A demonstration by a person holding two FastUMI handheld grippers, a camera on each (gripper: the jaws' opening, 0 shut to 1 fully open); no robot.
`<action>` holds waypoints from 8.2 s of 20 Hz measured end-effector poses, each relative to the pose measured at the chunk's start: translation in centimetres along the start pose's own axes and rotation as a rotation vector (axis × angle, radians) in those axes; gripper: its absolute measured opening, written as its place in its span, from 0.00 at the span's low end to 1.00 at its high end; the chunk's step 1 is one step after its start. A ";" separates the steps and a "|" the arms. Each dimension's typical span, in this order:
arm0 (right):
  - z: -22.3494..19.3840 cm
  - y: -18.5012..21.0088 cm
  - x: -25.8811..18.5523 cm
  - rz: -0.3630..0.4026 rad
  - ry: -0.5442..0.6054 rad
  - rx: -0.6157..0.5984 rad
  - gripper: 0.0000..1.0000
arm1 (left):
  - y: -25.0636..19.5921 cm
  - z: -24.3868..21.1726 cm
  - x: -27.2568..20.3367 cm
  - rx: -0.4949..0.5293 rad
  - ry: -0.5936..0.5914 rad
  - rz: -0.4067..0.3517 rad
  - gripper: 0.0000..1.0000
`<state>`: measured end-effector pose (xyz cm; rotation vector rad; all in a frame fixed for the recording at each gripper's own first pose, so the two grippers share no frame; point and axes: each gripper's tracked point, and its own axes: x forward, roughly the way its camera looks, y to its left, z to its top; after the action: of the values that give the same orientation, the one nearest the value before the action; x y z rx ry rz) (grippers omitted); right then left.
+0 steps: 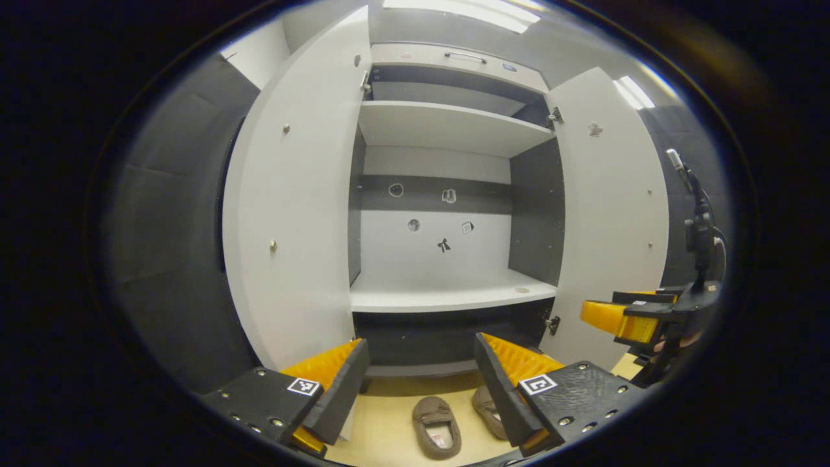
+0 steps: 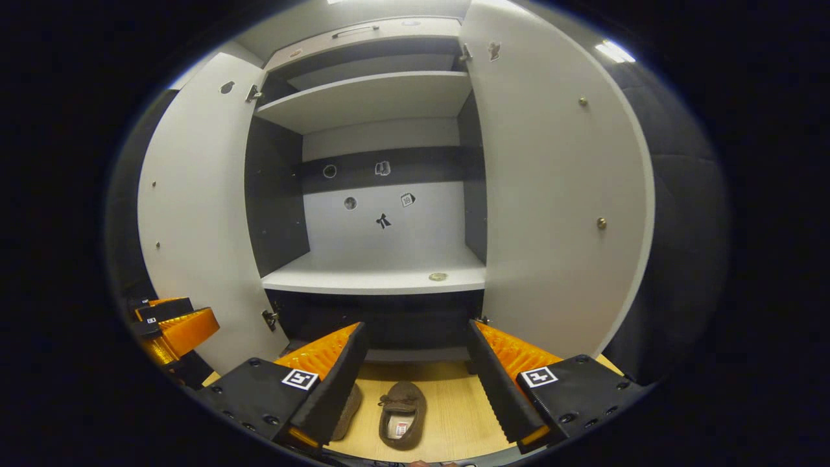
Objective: Grab one shoe with the right hand and put it into the shoe cabinet, grab the other shoe with the left hand and put it into the shoe cabinet; then close the right door with the right hand and the left door with the left hand.
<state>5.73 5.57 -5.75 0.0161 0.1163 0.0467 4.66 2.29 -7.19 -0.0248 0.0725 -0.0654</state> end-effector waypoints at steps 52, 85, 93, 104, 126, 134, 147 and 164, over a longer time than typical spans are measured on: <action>-31.0 2.1 8.7 0.121 0.788 -0.244 0.06 | 0.3 -9.0 -4.7 -0.054 0.144 0.020 1.00; 2.0 4.9 5.1 0.247 0.298 -0.051 0.05 | -2.8 -7.7 -0.4 0.012 0.128 -0.099 1.00; 10.3 4.7 13.5 0.248 0.161 -0.063 0.06 | -2.5 -5.1 1.8 -0.033 0.105 -0.027 0.95; 14.9 0.3 26.4 0.099 0.078 -0.024 0.06 | -1.2 -2.0 4.1 -0.017 0.067 0.087 0.95; 11.7 1.1 30.6 0.093 0.112 -0.098 0.79 | -0.5 -1.4 4.8 0.001 0.053 0.176 0.95; 15.5 1.3 24.9 0.093 -0.005 -0.118 0.97 | -0.4 -1.6 4.8 -0.008 0.073 0.170 0.95; 13.7 1.9 9.7 0.103 -0.163 -0.043 1.00 | -1.3 -3.8 5.3 0.006 0.307 0.071 0.95; 0.5 -5.2 -8.0 -0.137 -0.087 -0.059 0.97 | -0.8 -11.5 6.9 0.195 0.781 -0.106 1.00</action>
<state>-1.94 -0.05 -4.41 -0.0487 0.0292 -0.0873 10.65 0.73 -19.14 0.1945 0.8452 -0.1853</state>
